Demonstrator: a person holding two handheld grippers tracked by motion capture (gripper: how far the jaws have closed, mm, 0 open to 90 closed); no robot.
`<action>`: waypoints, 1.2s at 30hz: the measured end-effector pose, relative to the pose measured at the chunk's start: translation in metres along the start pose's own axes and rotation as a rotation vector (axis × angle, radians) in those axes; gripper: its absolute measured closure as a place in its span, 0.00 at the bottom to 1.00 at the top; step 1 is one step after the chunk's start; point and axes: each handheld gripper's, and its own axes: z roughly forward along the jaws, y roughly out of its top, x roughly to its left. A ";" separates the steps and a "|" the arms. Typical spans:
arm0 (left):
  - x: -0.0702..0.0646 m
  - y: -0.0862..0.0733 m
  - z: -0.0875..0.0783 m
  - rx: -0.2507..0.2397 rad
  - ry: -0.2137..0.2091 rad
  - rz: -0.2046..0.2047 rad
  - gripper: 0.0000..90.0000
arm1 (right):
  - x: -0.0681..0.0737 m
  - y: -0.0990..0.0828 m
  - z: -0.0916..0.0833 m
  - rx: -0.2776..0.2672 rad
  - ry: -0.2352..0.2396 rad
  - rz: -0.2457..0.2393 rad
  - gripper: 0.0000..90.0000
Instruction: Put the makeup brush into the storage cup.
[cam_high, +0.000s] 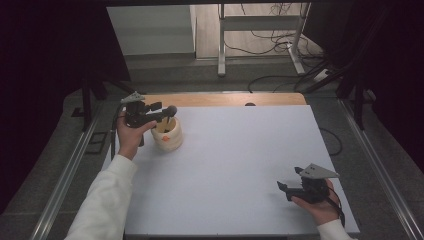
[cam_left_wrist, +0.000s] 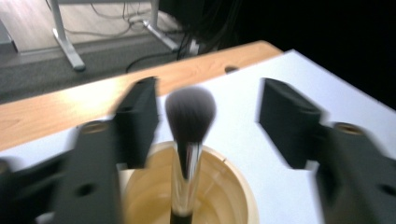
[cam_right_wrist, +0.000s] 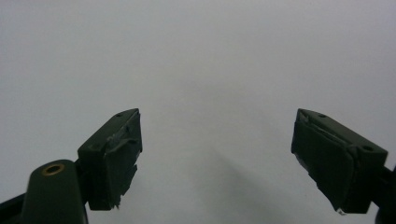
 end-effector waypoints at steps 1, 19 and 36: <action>0.000 0.000 -0.002 0.012 -0.013 0.001 0.34 | 0.000 0.000 0.000 0.000 0.000 -0.001 0.19; -0.017 0.001 -0.028 0.020 0.013 0.070 0.18 | -0.003 0.000 0.003 -0.006 0.000 0.010 0.19; -0.035 -0.028 -0.055 0.036 -0.021 0.108 0.19 | 0.002 0.003 0.003 0.001 -0.005 -0.004 0.19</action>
